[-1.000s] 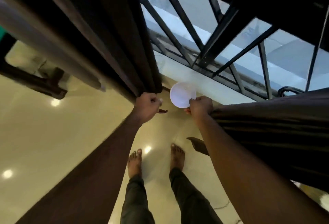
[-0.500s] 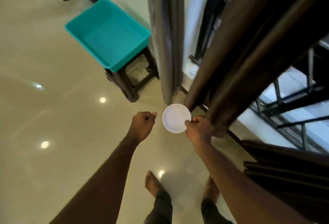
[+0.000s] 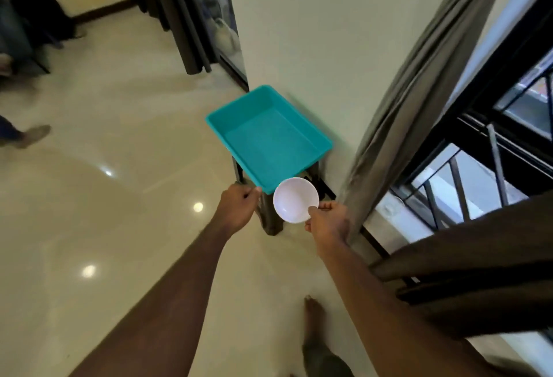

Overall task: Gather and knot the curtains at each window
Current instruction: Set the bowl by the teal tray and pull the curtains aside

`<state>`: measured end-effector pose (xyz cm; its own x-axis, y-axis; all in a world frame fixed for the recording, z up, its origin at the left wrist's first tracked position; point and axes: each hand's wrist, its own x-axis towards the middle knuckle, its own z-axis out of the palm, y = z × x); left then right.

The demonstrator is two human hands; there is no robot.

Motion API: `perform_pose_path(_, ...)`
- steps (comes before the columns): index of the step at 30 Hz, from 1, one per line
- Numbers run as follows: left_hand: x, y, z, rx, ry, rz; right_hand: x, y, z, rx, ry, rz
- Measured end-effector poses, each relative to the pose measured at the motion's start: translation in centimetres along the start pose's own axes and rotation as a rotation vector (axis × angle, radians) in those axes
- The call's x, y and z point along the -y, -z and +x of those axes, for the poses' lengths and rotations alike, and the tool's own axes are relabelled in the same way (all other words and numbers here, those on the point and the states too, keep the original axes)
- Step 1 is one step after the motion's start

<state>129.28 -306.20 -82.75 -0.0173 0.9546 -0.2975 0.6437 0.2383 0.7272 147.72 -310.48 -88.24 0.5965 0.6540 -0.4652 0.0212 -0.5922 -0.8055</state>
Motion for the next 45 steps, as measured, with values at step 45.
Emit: perform_pose_path(45, 6.5, -5.0, 41.3, 0.54, 0.021, 0.128, 4.4, -26.4, 30.5, -0.229, -0.468, -0.4)
